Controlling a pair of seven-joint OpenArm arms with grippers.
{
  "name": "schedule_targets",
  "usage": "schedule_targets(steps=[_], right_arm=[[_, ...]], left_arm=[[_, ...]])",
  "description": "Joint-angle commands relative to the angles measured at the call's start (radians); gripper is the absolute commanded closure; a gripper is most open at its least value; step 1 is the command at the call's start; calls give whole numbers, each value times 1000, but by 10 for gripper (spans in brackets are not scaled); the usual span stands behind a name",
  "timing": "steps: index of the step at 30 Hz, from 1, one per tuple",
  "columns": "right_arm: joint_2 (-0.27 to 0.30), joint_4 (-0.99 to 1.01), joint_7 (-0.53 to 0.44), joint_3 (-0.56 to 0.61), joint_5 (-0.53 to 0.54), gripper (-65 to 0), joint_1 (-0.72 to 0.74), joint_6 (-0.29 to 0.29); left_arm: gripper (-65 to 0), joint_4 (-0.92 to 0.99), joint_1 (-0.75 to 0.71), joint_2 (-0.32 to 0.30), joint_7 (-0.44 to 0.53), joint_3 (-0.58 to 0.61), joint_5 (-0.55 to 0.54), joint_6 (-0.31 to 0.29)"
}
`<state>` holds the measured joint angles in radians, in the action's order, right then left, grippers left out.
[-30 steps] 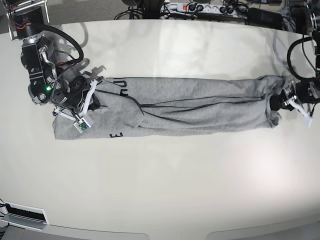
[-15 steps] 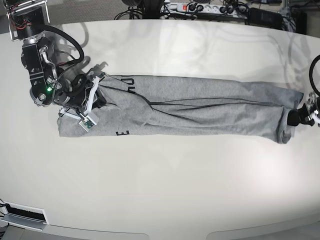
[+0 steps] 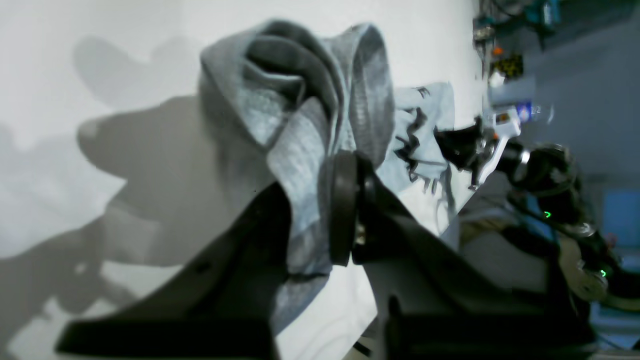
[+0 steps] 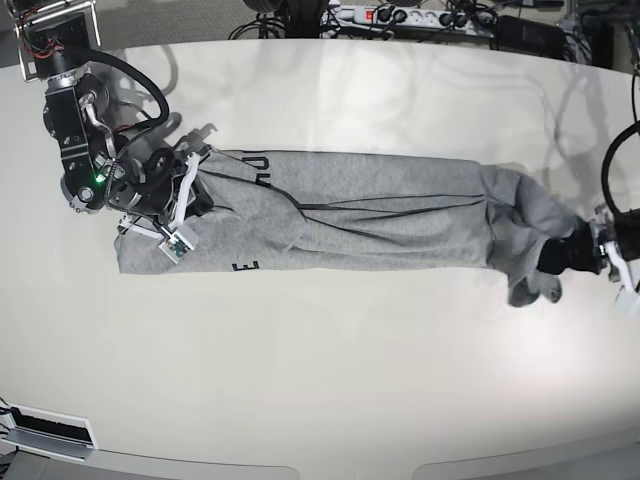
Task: Layout the t-shirt on the table in an organized manner, then fold the t-shirt properly
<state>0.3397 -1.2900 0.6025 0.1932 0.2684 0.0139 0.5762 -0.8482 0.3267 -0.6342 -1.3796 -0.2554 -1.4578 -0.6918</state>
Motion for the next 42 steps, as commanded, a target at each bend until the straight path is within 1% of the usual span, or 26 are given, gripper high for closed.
schedule_targets(steps=[1, 4, 8, 14, 21, 32, 33, 34, 37, 38, 39, 42], right_arm=[[-2, -9, 1, -4, -8, 0, 14, 1], [-13, -9, 0, -4, -14, 0, 14, -27], [-13, -9, 1, -4, -14, 0, 14, -26], [-13, -9, 1, -4, -14, 0, 13, -26], [-13, -9, 0, -4, -14, 0, 14, -26], [-13, -9, 1, -4, -14, 0, 14, -26], [-13, -9, 1, -4, -14, 0, 14, -26], [-13, -9, 1, -4, -14, 0, 14, -26], [-13, -9, 1, -4, -14, 0, 14, -26], [-13, -9, 1, -4, -13, 0, 14, -26], [-13, -9, 1, -4, -13, 0, 14, -26], [-13, -9, 0, -4, -10, 0, 14, -26]], left_arm=[[0, -33, 17, -11, 5, -7, -26, -6], [0, -71, 17, 41, -10, -7, -26, -6], [0, -80, 16, 107, -10, -6, -26, -6], [0, -80, 17, 182, -10, -5, -26, -6], [0, -80, 17, 255, -6, 53, -26, -6], [0, -80, 17, 347, -1, 54, -26, -6], [-22, -80, 17, 353, -1, 54, -26, -6], [-80, -80, 17, 358, 0, 54, -26, -6], [-302, -80, 20, 366, 2, 54, -26, -6], [-350, -80, 23, 368, 3, 54, -26, -6], [-365, -80, 24, 369, 2, 54, -26, -6], [-364, -80, 31, 369, 2, 54, -26, -6]])
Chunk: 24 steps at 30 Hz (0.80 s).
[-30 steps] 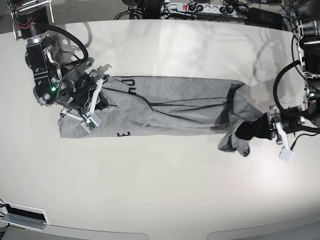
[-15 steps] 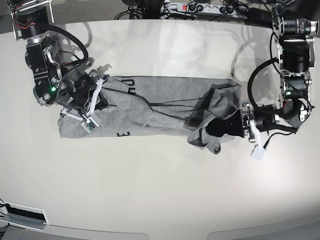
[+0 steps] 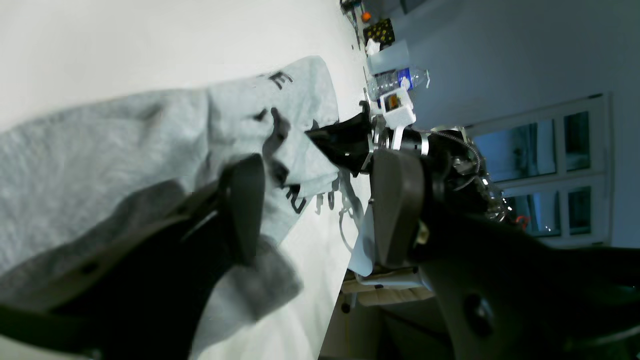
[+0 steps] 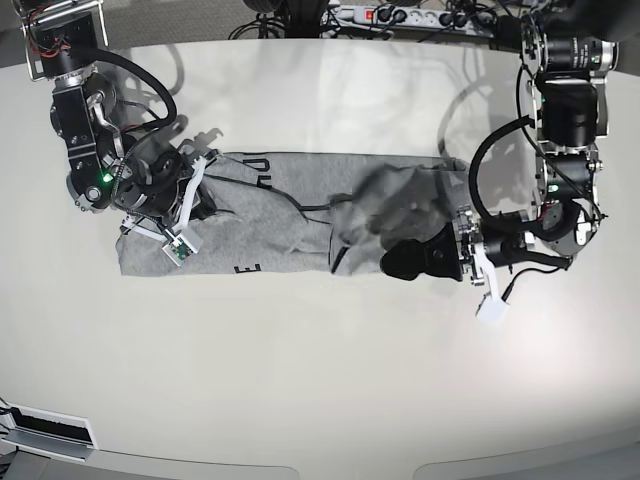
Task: Layout the t-shirt on the table in an organized manner, then fold the t-shirt properly
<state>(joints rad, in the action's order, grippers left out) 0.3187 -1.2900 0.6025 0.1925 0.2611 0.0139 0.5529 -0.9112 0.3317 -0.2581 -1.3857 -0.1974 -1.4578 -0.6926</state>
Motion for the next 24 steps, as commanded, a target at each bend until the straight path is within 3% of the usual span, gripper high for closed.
schedule_targets(steps=[1, 3, 4, 6, 7, 15, 20, 23, 24], right_arm=[[8, -9, 0, -3, -3, 0, 14, -3], [8, -9, 0, -3, -3, 0, 15, -3], [8, -9, 0, -3, -3, 0, 18, -3], [8, -9, 1, -3, -3, 0, 26, -3], [8, -9, 5, -3, -3, 0, 34, -3], [12, -64, 36, -5, 4, 0, 146, 27], [14, -110, 100, -78, 53, 0, 203, 19], [14, -110, 177, -180, 80, 0, 214, -21], [14, -110, 195, -219, 80, -48, 213, -24]], left_arm=[[-357, -17, 27, -8, 8, -4, -26, -6], [-294, -17, 29, -8, 8, -4, -26, -6], [-227, -17, 29, -8, 8, -4, -26, -6], [-30, -17, 29, -8, 8, -4, -26, -6], [0, -17, 29, -10, 8, -4, -26, -6], [0, -17, 29, -50, 8, -16, -26, -6], [0, -17, 29, -133, 18, -16, -26, -6], [0, -17, 29, -200, 19, -16, -26, -6], [0, -17, 29, -224, 20, -16, -26, -6]])
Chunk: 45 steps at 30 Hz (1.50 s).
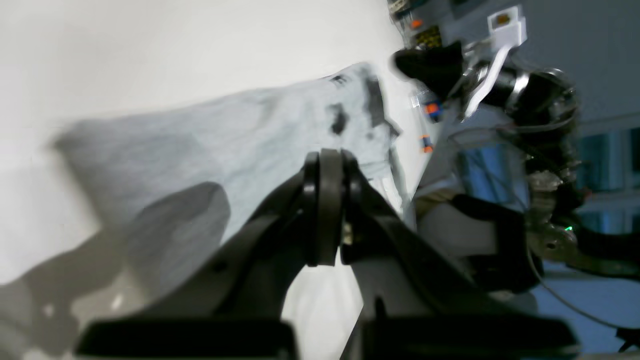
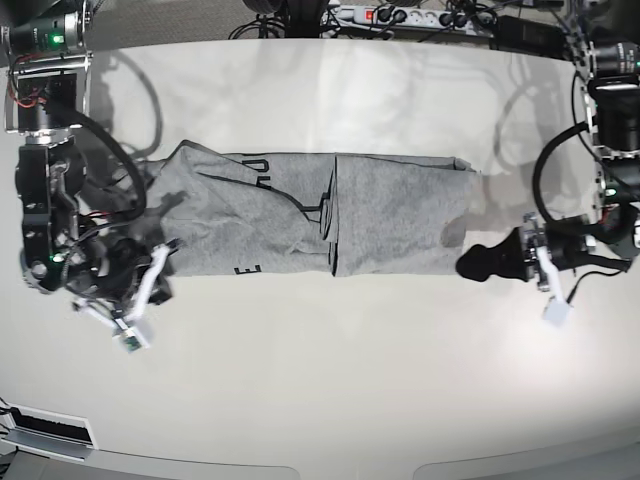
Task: Layout the t-shirt on the table in an organized manner, then fold the t-shirt properly
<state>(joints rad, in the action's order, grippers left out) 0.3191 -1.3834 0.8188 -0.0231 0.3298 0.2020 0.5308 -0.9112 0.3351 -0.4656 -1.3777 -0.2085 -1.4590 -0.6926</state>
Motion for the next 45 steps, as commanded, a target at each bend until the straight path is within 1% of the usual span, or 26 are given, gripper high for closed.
schedule_targets(steps=[1, 2, 3, 4, 5, 9, 11, 15, 20, 23, 26, 35, 37, 41, 42, 45], right_arm=[[14, -16, 0, -43, 11, -131, 23, -5], [13, -16, 23, -80, 15, -214, 19, -12], [14, -16, 42, -118, 24, -284, 13, -27], [14, -14, 54, -156, 50, -328, 5, -42], [14, -10, 59, -194, 82, -349, -8, -45], [16, 49, 58, -306, 187, -353, -67, -38], [16, 117, 58, -348, 243, -365, -89, -2], [16, 288, 61, -405, 364, -365, -91, 96], [11, 475, 56, -412, 482, -365, -91, 167], [5, 545, 49, -412, 531, -365, -91, 167], [3, 566, 55, -412, 565, -364, -91, 167], [8, 565, 71, -409, 574, -364, -86, 167], [19, 555, 109, -409, 633, -364, -85, 167], [33, 534, 224, -409, 761, -364, -85, 167], [30, 534, 233, -409, 774, -364, -86, 167], [10, 534, 233, -409, 769, -364, -88, 167]], left_arm=[[0, -17, 25, -42, 16, -5, -25, -6], [0, -17, 25, -65, 17, -5, -25, -6], [0, -17, 25, -87, 16, -5, -25, -6], [0, -17, 25, -107, 16, -5, -25, -6], [0, -17, 25, -126, 16, -5, -25, -6], [0, -17, 25, -193, 16, -5, -25, -6], [0, -17, 25, -219, 16, -5, -25, -6], [0, -17, 25, -252, 16, -5, -25, -6], [0, -17, 25, -256, 15, -5, -25, -6], [0, -17, 25, -252, 16, -5, -25, -6], [0, -17, 25, -252, 16, -5, -25, -6], [0, -17, 20, -252, 15, -5, -25, -6], [0, -17, 20, -252, 16, -5, -25, -6], [0, -17, 20, -252, 16, -5, -25, -6], [0, -17, 20, -252, 16, -5, -25, -6], [0, -17, 20, -252, 16, -5, -25, -6]])
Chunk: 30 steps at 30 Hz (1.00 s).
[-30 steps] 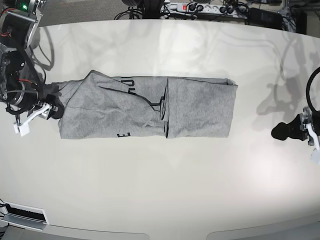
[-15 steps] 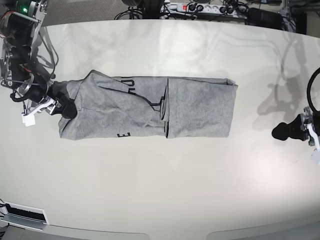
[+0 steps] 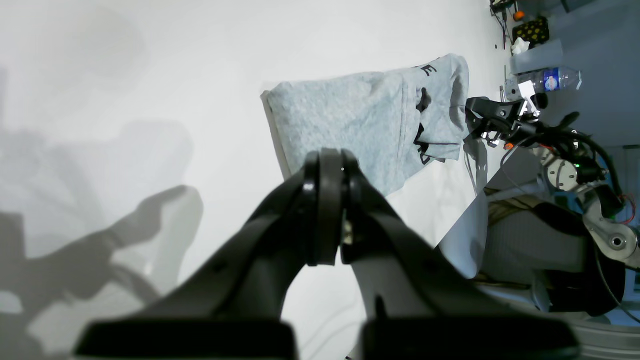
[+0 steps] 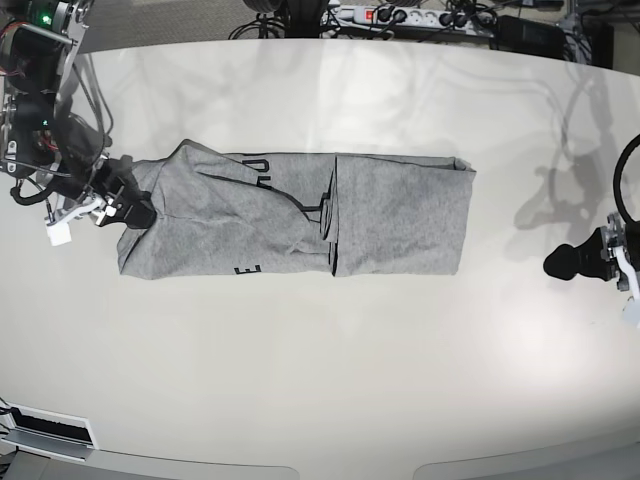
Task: Layout the t-shirt on the table in an organized manner, then fold the t-shirt properly
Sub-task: 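Grasp the opposite strip end with the right gripper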
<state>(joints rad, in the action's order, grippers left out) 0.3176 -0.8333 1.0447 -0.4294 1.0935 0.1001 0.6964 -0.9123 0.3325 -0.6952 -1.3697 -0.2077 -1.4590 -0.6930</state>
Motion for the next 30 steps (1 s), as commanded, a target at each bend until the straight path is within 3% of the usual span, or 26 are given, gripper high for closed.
schedule_targets(steps=[1, 8, 15, 20, 25, 30], right_arm=[[6, -16, 6, -3, 6, -364, 13, 2], [-13, -17, 8, -3, 13, -364, 17, 2], [24, -18, 120, -3, 186, -364, 16, 2], [19, -18, 127, -3, 219, -364, 16, 2], [-8, -18, 126, -3, 190, -364, 29, 2], [-33, -18, 19, -2, 12, -355, 39, 2]], left_arm=[[0, -16, 23, -22, 8, -6, -25, -5], [0, -16, 22, -23, 7, -6, -25, -5], [0, -16, 23, -22, 8, -6, -25, -5], [0, -16, 23, -22, 8, -6, -25, -5], [0, -16, 23, -22, 8, -6, -25, -5], [0, -16, 23, -22, 8, -6, -25, -5]])
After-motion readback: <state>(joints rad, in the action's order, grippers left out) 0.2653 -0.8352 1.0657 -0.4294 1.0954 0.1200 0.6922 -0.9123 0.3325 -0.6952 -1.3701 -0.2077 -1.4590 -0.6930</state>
